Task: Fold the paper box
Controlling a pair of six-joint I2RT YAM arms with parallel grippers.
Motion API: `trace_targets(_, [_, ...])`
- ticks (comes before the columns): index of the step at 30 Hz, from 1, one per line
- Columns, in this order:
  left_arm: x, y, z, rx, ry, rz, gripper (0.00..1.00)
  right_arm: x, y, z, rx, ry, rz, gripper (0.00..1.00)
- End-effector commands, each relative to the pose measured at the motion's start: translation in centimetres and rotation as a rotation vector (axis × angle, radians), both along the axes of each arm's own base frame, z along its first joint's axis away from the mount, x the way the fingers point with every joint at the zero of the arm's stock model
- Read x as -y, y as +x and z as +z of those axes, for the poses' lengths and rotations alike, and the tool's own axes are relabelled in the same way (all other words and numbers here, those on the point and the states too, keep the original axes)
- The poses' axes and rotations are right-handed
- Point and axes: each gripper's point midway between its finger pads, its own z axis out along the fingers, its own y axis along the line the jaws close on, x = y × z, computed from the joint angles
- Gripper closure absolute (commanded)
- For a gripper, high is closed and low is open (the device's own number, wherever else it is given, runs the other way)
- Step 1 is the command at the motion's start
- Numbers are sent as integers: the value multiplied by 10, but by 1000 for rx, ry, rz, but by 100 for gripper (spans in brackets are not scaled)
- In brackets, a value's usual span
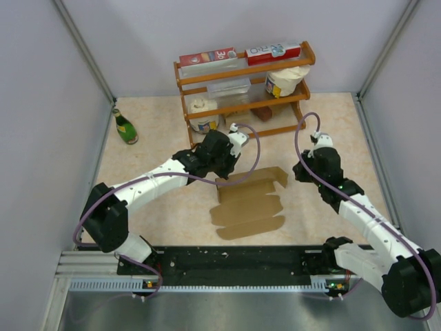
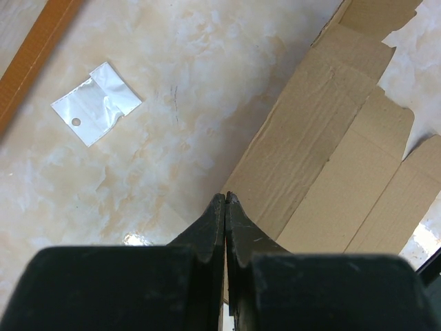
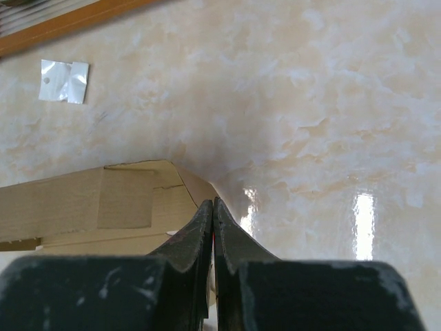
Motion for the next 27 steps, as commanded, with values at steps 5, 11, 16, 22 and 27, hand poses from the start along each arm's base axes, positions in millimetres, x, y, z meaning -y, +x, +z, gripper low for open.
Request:
trace_targets(5, [3, 8, 17, 49, -51, 23, 100, 8, 5, 24, 71, 0, -36, 100])
trace_targets(11, [3, 7, 17, 43, -52, 19, 100, 3, 3, 25, 70, 15, -7, 100])
trace_targets(16, [3, 6, 15, 38, -51, 18, 100, -1, 0, 26, 71, 28, 13, 100])
trace_targets(22, [5, 6, 15, 33, -58, 13, 100, 0, -2, 28, 78, 29, 13, 100])
trace_targets(27, [6, 5, 15, 30, -57, 12, 100, -1, -2, 29, 81, 32, 17, 100])
